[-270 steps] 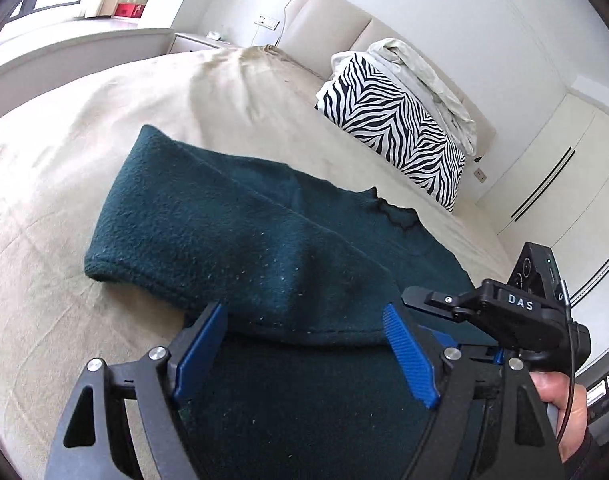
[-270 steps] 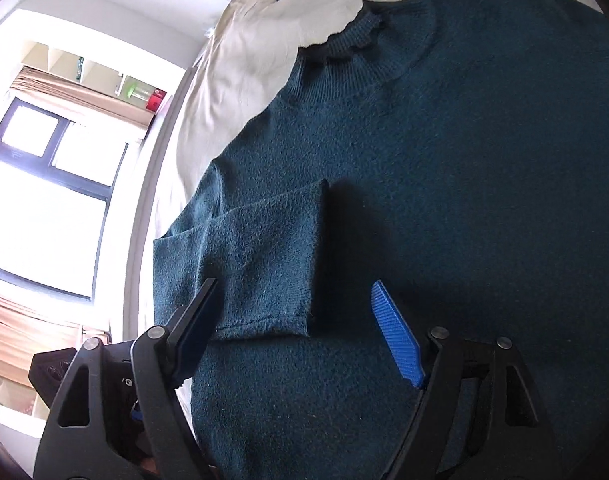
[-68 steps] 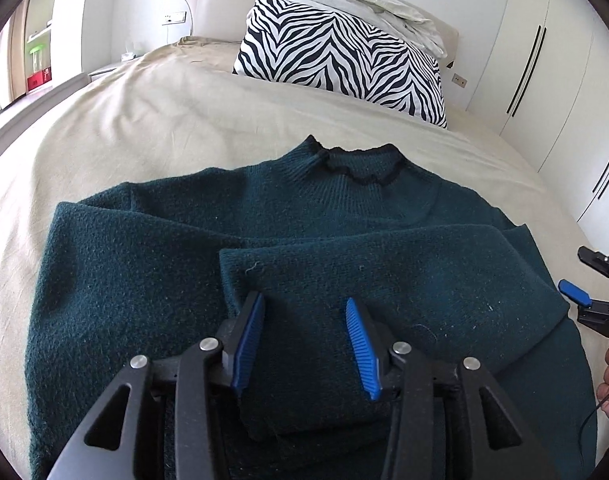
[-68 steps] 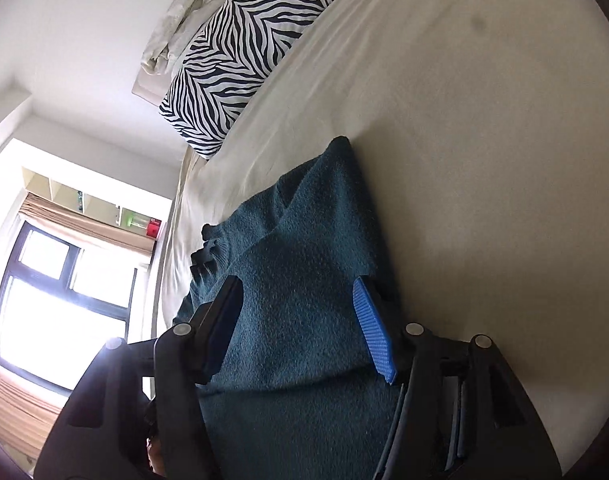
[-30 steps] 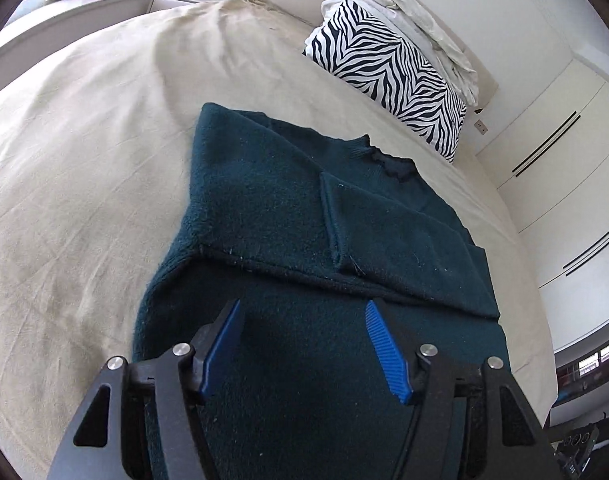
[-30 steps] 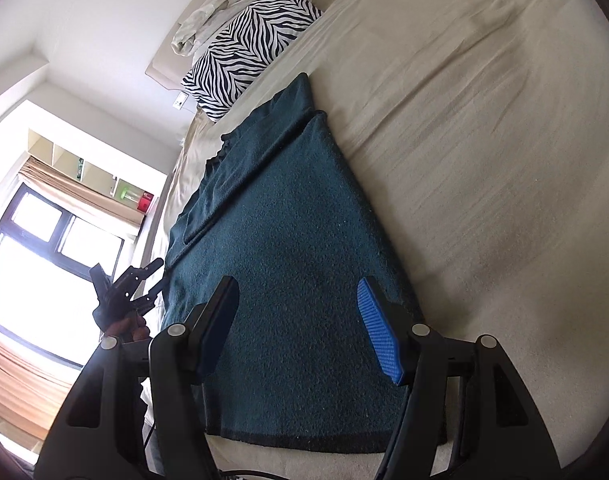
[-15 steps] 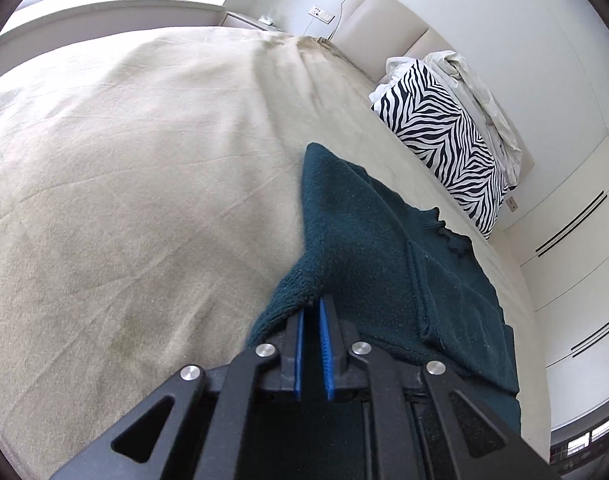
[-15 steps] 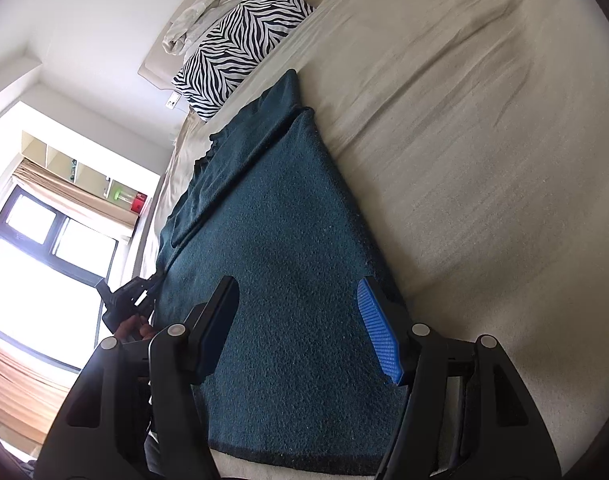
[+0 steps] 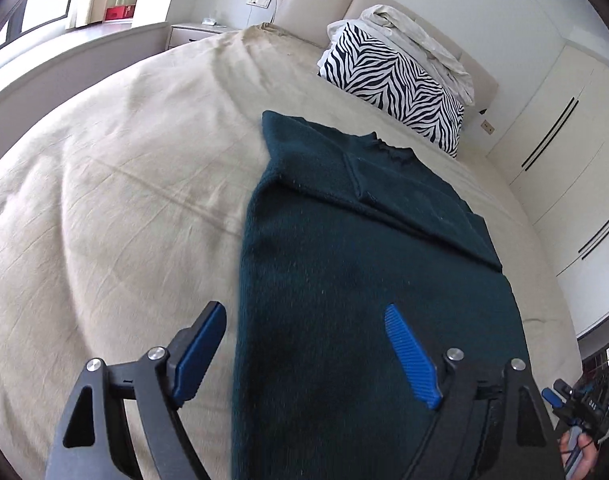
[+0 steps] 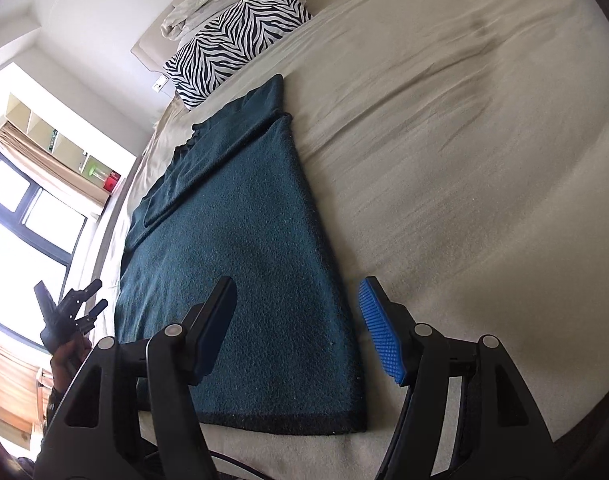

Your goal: Fold small clothes

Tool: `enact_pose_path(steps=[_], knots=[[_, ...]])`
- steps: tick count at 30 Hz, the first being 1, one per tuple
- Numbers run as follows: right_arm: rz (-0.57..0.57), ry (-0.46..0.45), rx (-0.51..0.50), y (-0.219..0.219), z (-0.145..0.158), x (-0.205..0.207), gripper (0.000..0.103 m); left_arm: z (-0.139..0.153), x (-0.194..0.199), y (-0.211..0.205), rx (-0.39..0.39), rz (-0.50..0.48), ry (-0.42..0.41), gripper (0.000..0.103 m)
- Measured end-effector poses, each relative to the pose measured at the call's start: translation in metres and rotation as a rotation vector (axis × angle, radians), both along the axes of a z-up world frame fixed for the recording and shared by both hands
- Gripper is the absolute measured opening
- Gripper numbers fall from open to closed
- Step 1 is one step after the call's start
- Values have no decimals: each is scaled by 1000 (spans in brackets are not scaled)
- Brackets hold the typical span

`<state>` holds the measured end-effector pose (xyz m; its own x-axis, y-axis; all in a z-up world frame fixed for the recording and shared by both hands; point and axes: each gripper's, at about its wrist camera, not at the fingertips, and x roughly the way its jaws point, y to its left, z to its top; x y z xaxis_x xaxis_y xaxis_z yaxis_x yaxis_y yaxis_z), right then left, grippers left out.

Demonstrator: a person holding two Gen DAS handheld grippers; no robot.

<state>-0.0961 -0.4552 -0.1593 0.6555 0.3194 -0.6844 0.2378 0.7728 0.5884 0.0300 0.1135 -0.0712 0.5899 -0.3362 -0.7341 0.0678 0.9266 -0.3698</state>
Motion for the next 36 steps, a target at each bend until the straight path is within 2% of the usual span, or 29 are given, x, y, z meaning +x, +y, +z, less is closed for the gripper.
enact_pose_path(steps=[3,6,9,12,16,18,21,25,28,29,30,31,32,34,35,36], knots=[[17,15,-10,-5,-1,-7,63,-13,-42,10,12,-30,83,84],[32,57,3,-7,-11,-13,63,-29,-79,22,-30,-29,174,83],[53,71,14,-4,-17,-21,63,-33,-106,29,-65,-27,201,83],[68,71,21,-1,-22,-29,63,-36,-119,27,-46,-51,242,83],[78,76,41,3,-21,-36,63,-41,-126,28,-46,-52,250,80],[78,76,49,3,-20,-38,63,-42,-123,29,-49,-36,265,71],[76,78,56,2,-20,-43,63,-41,-119,23,-44,-62,287,60],[77,77,69,1,-18,-48,63,-43,-118,12,-9,-93,294,55],[77,79,74,-1,-18,-49,62,-46,-117,14,-30,-94,299,31],[78,82,71,-1,-19,-49,61,-47,-118,16,-44,-98,304,19],[80,86,70,-1,-20,-49,61,-48,-118,17,-53,-102,307,13],[80,89,68,-1,-20,-49,60,-48,-118,16,-52,-108,304,12],[82,91,64,0,-20,-49,58,-46,-117,15,-49,-113,300,10],[91,106,50,2,-21,-47,45,-45,-118,15,-59,-114,295,9],[97,116,54,3,-23,-46,30,-44,-118,17,-74,-111,294,9],[98,126,57,3,-25,-46,24,-43,-118,20,-93,-106,294,9]])
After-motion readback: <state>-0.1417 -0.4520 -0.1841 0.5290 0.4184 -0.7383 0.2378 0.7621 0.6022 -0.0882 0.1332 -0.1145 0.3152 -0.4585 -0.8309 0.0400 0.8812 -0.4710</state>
